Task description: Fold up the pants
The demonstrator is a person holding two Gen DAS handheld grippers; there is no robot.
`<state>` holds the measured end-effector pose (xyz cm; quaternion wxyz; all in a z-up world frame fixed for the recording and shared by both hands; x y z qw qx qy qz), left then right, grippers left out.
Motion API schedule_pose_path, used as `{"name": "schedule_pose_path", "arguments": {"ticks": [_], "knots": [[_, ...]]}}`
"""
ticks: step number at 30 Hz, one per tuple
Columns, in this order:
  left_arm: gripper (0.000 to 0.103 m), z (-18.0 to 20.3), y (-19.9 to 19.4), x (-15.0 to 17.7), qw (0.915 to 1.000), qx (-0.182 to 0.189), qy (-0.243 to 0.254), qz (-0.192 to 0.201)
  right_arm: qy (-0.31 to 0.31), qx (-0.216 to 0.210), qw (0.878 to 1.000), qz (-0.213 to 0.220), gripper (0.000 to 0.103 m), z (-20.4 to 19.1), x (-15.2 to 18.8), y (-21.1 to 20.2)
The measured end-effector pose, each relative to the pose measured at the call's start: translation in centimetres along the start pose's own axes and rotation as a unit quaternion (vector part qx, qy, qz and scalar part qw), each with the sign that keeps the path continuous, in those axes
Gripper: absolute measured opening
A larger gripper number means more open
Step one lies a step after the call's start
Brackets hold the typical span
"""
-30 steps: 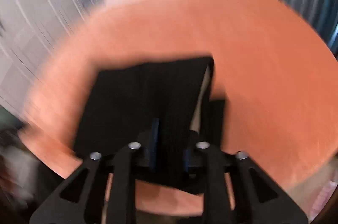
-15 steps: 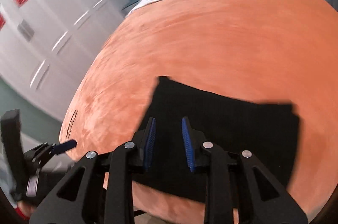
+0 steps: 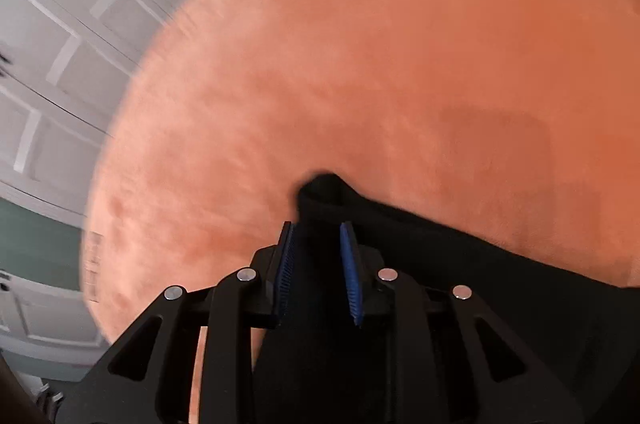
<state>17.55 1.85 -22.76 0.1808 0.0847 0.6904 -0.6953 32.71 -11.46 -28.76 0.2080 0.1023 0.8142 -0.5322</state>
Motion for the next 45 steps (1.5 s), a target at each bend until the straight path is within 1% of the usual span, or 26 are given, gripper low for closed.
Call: {"name": "schedule_pose_path", "arguments": {"ticks": [3,5,6,7,9,10,12,13,14,15,16,17,20,23,24,29,31,33,34,35,36,37,40,42,44,45], "knots": [[0.074,0.2,0.6,0.0,1.0000,0.002,0.006,-0.004,-0.003,0.027,0.998,0.054,0.023,0.6,2.6,-4.9],[0.074,0.6,1.0,0.1,0.9999,0.006,0.010,-0.008,0.001,0.061,0.997,0.045,0.023,2.6,5.4,-5.8],[0.074,0.8,1.2,0.2,0.9999,0.006,0.014,-0.008,0.008,0.085,0.996,0.020,0.023,4.5,7.5,-5.3],[0.074,1.1,1.3,0.3,0.9998,0.005,0.019,-0.009,0.023,0.101,0.995,-0.010,0.014,6.7,9.5,-4.4],[0.074,1.6,1.3,0.4,0.9996,-0.003,0.025,-0.009,0.064,0.067,0.996,0.006,0.011,8.7,11.1,-5.2],[0.074,1.9,1.2,0.5,0.9996,-0.004,0.028,-0.007,0.084,0.068,0.994,0.014,0.015,9.2,11.3,-6.8],[0.074,2.5,0.7,0.6,0.9994,-0.007,0.033,0.002,0.080,0.086,0.992,0.050,0.017,9.4,10.9,-10.4],[0.074,2.8,0.7,0.6,0.9993,-0.008,0.036,0.004,0.067,0.104,0.990,0.063,0.021,9.7,11.2,-12.0],[0.074,3.3,0.6,0.7,0.9992,-0.008,0.039,0.004,0.056,0.120,0.990,0.054,0.025,10.3,11.8,-12.3],[0.074,3.8,0.6,0.8,0.9991,-0.008,0.042,0.004,0.047,0.140,0.988,0.040,0.023,11.1,12.6,-12.2],[0.074,4.4,0.5,0.9,0.9988,-0.007,0.047,0.004,0.039,0.168,0.985,0.016,0.016,12.6,14.1,-11.4],[0.074,4.9,0.4,1.0,0.9985,-0.009,0.054,0.005,0.039,0.167,0.985,0.010,0.016,13.3,15.0,-11.2],[0.074,6.3,-0.3,1.3,0.9965,-0.021,0.079,0.020,0.081,0.138,0.986,0.048,0.021,12.8,15.4,-14.3],[0.076,7.3,-0.4,1.7,0.9955,-0.028,0.088,0.023,0.099,0.142,0.982,0.080,0.038,12.5,16.3,-17.4],[0.076,7.7,-0.3,1.9,0.9956,-0.025,0.089,0.017,0.104,0.144,0.981,0.080,0.042,12.6,16.8,-17.7],[0.076,8.8,0.0,2.7,0.9950,-0.026,0.096,0.008,0.104,0.121,0.985,0.071,0.042,13.8,18.6,-18.0],[0.076,9.2,0.2,3.2,0.9947,-0.027,0.099,0.000,0.104,0.112,0.986,0.064,0.055,13.9,18.4,-16.9],[0.076,9.4,0.3,3.4,0.9946,-0.028,0.099,-0.004,0.099,0.105,0.988,0.053,0.055,14.2,18.4,-15.3],[0.076,9.5,0.4,3.5,0.9945,-0.030,0.101,-0.005,0.095,0.099,0.989,0.051,0.039,14.2,18.2,-14.5],[0.076,9.5,0.4,3.5,0.9943,-0.031,0.101,-0.006,0.088,0.092,0.991,0.048,0.028,13.9,18.2,-14.1],[0.076,9.6,0.4,3.5,0.9944,-0.031,0.101,-0.005,0.080,0.094,0.992,0.040,0.019,13.7,18.1,-13.6],[0.076,9.6,0.3,3.5,0.9941,-0.033,0.103,-0.003,0.079,0.089,0.992,0.044,0.016,13.4,17.9,-14.1],[0.079,9.5,0.1,3.2,0.9938,-0.037,0.105,0.005,0.094,0.069,0.989,0.092,0.015,12.4,17.5,-18.0],[0.082,9.7,0.5,3.1,0.9939,-0.035,0.104,0.004,0.101,0.078,0.987,0.098,0.016,12.9,18.3,-18.9],[0.082,9.9,1.0,3.2,0.9940,-0.034,0.104,-0.002,0.088,0.108,0.990,0.036,0.028,14.7,20.5,-15.6],[0.082,10.1,1.3,3.3,0.9938,-0.033,0.106,-0.006,0.088,0.107,0.990,0.021,0.029,15.1,21.1,-14.6]]}}
Point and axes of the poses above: each gripper's, at about its wrist camera, not at the fingertips, and y roughly the way its jaws point, z to its right, x to its underside, the point moved 8 cm from there along y, roughly the way its jaws point, and after that the axes turned 11 degrees about -y, right-handed, at the moved point
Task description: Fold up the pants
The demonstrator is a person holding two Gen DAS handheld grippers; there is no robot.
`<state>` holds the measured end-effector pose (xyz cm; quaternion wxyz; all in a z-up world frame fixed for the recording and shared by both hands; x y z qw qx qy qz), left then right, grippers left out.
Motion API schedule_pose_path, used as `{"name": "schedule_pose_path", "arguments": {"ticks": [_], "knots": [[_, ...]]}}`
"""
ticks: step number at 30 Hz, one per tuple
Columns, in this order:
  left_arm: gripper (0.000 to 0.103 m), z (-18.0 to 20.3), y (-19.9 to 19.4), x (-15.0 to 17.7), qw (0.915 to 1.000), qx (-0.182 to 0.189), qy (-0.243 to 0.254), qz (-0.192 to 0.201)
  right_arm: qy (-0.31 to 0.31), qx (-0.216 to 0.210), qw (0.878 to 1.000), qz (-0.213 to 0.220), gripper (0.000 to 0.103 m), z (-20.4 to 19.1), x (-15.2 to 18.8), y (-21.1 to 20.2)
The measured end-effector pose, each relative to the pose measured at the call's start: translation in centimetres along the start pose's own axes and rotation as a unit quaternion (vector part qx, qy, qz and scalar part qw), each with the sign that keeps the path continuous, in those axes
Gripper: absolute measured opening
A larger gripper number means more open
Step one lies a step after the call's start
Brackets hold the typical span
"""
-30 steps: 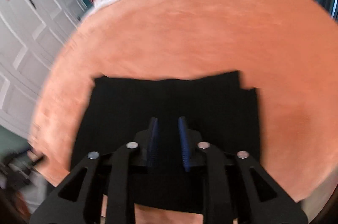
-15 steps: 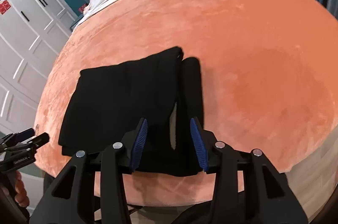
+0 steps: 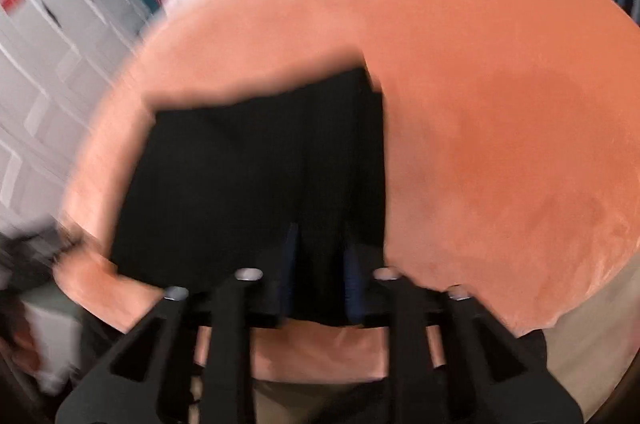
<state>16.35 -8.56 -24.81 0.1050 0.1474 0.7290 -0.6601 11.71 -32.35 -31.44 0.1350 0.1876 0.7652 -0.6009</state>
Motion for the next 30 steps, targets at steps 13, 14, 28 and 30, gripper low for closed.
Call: {"name": "schedule_pose_path", "arguments": {"ticks": [13,14,28,30], "knots": [[0.086,2.4,1.4,-0.3,0.9992,0.025,0.029,-0.011,0.076,0.011,0.996,0.054,0.066,1.5,-2.1,-4.2],[0.086,2.8,2.0,-0.2,0.9985,0.039,0.033,-0.018,0.072,0.015,0.996,0.050,0.067,1.3,-2.1,-4.0],[0.098,0.6,10.2,-1.7,0.9831,0.167,-0.055,-0.052,0.131,-0.056,0.989,-0.036,0.086,1.3,-1.2,3.3],[0.098,-0.2,10.6,-1.8,0.9780,0.188,-0.077,-0.047,0.141,-0.059,0.988,-0.025,0.088,1.2,-1.2,3.6]]}}
Point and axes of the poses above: each gripper's, at about its wrist camera, not at the fingertips, and y roughly the way its jaws point, z to its right, x to its underside, the point moved 8 cm from there along y, roughly the way its jaws point, and after that the axes turned 11 degrees about -y, right-handed, at the moved point
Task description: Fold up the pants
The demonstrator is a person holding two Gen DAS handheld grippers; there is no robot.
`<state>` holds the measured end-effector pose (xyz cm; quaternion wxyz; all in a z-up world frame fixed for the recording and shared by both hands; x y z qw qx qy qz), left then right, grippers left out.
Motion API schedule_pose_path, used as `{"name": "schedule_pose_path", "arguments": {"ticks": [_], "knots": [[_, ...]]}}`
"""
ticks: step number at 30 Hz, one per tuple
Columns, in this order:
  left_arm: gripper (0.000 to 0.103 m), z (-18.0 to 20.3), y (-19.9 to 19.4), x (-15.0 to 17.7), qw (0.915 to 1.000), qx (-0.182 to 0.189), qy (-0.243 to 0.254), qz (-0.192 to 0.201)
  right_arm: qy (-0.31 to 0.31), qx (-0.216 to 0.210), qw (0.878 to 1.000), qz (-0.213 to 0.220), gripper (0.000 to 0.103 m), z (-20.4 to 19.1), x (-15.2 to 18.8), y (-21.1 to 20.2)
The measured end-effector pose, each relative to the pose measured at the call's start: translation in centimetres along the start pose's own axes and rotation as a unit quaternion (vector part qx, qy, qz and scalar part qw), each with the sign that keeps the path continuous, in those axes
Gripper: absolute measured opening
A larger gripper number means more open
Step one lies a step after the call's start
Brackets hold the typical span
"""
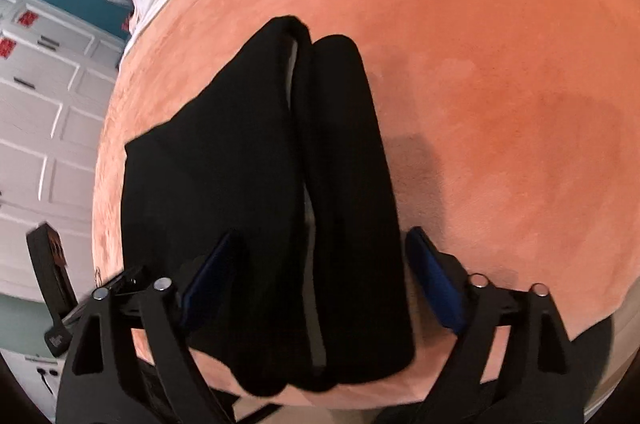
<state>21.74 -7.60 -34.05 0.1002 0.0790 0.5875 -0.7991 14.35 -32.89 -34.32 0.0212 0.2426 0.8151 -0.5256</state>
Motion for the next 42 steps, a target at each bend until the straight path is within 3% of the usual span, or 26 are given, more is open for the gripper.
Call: {"name": "schedule_pose_path", "arguments": {"ticks": [2,4,7,8,10,12,14,16,18,19,21,23,24,25,27,28,30,33,35,37,38,39,42], "knots": [[0.098,-0.8,0.1,-0.1,0.9994,0.025,-0.024,0.004,-0.010,0.003,1.000,0.004,0.082,-0.7,0.0,0.2],[0.097,-1.0,0.1,-0.1,0.9990,0.033,-0.030,0.003,-0.019,-0.013,1.000,0.005,0.056,-1.5,0.2,0.5],[0.056,-1.0,-1.6,-0.4,0.9992,0.022,-0.033,0.010,-0.017,-0.028,0.999,0.009,0.040,-2.4,0.0,-0.1],[0.033,-1.3,-2.6,-0.8,0.9986,0.031,-0.041,0.012,-0.022,-0.026,0.999,0.010,0.039,-2.8,-0.1,-0.4],[0.027,-1.7,-4.8,-1.2,0.9964,0.059,-0.060,0.015,-0.034,-0.033,0.999,0.018,0.037,-4.3,-0.5,-1.4],[0.022,-2.1,-7.8,-1.9,0.9960,0.059,-0.056,0.037,-0.060,-0.041,0.997,0.028,0.037,-6.6,-1.1,-2.6],[0.022,-2.4,-10.8,-2.5,0.9957,0.051,-0.042,0.065,-0.092,-0.057,0.993,0.043,0.037,-9.8,-1.6,-4.1],[0.023,-3.7,-14.7,-3.0,0.9939,0.016,-0.017,0.108,-0.112,-0.079,0.989,0.051,0.036,-12.5,-1.9,-5.3],[0.034,-5.4,-15.9,-2.5,0.9937,-0.004,-0.012,0.111,-0.120,-0.094,0.987,0.050,0.038,-13.9,-1.6,-5.4],[0.037,-6.1,-15.6,-2.3,0.9943,-0.012,-0.013,0.105,-0.119,-0.097,0.987,0.045,0.042,-14.1,-1.2,-4.7],[0.047,-8.3,-13.1,-0.9,0.9933,-0.065,-0.004,0.095,-0.114,-0.087,0.989,0.019,0.048,-13.2,-0.1,-1.9],[0.044,-10.1,-10.0,1.2,0.9873,-0.143,0.005,0.069,-0.098,-0.027,0.994,-0.033,0.049,-10.4,1.8,2.2],[0.041,-10.6,-9.8,1.8,0.9879,-0.143,-0.001,0.061,-0.076,-0.015,0.996,-0.034,0.050,-9.3,2.5,2.6],[0.042,-10.6,-10.5,2.4,0.9900,-0.123,-0.019,0.065,-0.054,-0.030,0.998,-0.014,0.050,-9.2,2.4,1.8],[0.044,-9.8,-12.4,2.5,0.9887,-0.111,-0.037,0.094,-0.059,-0.010,0.998,0.033,0.050,-9.5,1.7,-0.8],[0.044,-9.4,-13.3,2.4,0.9870,-0.113,-0.036,0.109,-0.090,0.014,0.994,0.063,0.042,-10.4,1.1,-2.5],[0.059,-7.8,-14.8,1.7,0.9823,-0.119,-0.028,0.142,-0.155,0.010,0.984,0.090,0.029,-13.5,0.1,-4.5],[0.073,-4.6,-15.0,0.6,0.9785,-0.127,0.012,0.162,-0.219,-0.013,0.972,0.088,0.018,-18.4,-1.7,-4.3],[0.073,-3.4,-13.5,0.7,0.9764,-0.154,0.041,0.146,-0.252,-0.002,0.965,0.071,0.018,-20.3,-2.9,-1.5],[0.073,-3.2,-12.1,0.8,0.9780,-0.159,0.044,0.127,-0.252,0.025,0.967,0.036,0.015,-19.1,-4.1,2.6],[0.073,-3.1,-11.8,1.1,0.9799,-0.155,0.041,0.119,-0.241,0.068,0.968,0.010,0.011,-17.0,-4.9,5.4],[0.073,-3.3,-11.2,1.3,0.9824,-0.151,0.033,0.105,-0.235,0.083,0.969,0.001,0.003,-15.6,-5.0,6.4],[0.073,-4.8,-9.9,1.5,0.9846,-0.152,0.017,0.085,-0.166,0.059,0.984,0.027,0.007,-14.5,-6.1,4.6]]}}
Point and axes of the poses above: each gripper's, at about its wrist camera, not at the fingertips, and y roughly the way its jaws point, z to its right, x to its underside, the point moved 8 cm from there along y, roughly the way its jaws point, and after that the axes turned 11 degrees about -y, right-handed, at the moved point
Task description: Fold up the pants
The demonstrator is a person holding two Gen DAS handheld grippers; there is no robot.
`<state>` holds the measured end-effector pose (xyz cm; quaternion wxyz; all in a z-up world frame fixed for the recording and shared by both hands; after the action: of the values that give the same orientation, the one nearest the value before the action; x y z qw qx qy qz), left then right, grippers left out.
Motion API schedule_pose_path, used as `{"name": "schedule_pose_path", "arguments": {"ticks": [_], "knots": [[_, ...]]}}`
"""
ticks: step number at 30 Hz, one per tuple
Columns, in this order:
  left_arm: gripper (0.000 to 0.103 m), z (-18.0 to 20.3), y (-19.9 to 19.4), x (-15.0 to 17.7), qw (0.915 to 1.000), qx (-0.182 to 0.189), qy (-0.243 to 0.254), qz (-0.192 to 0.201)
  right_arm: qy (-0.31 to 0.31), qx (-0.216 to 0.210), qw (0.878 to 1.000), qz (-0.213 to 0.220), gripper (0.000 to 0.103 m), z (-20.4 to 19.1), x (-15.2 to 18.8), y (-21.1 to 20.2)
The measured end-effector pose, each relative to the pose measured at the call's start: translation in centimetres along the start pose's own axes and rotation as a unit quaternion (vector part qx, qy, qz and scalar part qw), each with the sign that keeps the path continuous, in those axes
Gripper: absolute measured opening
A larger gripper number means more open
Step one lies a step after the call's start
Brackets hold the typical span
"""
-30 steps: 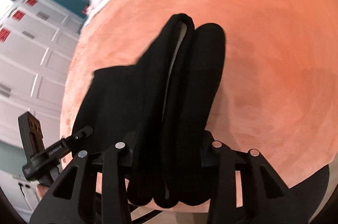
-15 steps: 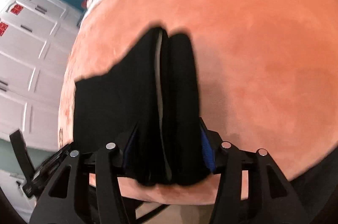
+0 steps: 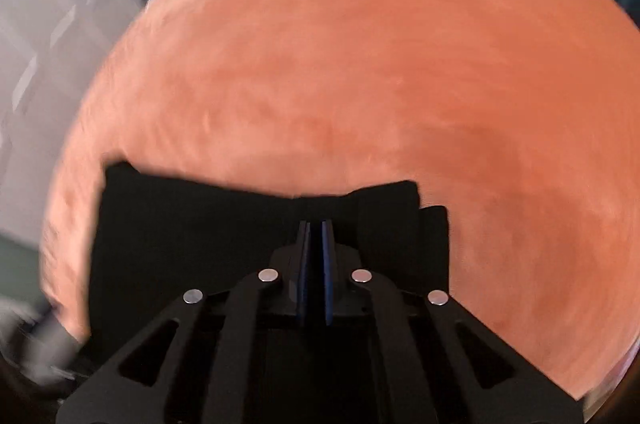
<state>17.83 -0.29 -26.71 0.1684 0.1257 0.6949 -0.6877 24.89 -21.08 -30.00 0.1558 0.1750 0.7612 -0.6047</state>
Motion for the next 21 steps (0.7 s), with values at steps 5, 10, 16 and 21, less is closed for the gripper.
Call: {"name": "schedule_pose_path", "arguments": {"ticks": [5,10,16,21], "knots": [[0.073,-0.4,1.2,0.9,0.9998,0.000,-0.010,-0.019,-0.068,-0.011,0.998,0.009,0.007,-3.3,1.6,-2.0],[0.073,-0.3,1.1,1.7,0.9997,-0.007,-0.002,-0.022,0.001,-0.025,1.000,0.014,0.009,-0.4,5.4,-3.9],[0.073,0.4,1.0,2.3,0.9997,-0.005,0.008,-0.024,-0.056,-0.017,0.998,-0.009,0.004,-1.9,9.3,-5.3],[0.073,0.4,0.9,3.1,0.9995,-0.012,0.014,-0.028,0.011,-0.054,0.998,-0.011,0.003,-0.5,11.0,-5.4]]}}
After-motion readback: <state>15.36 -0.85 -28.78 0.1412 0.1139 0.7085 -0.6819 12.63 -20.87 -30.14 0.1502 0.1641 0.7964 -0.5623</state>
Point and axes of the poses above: each gripper's, at about its wrist camera, not at the fingertips, and y roughly the way its jaws point, z to its right, x to its underside, the point moved 8 cm from there along y, roughly the way its jaws point, and after that the axes turned 11 degrees about -y, right-handed, at the moved point
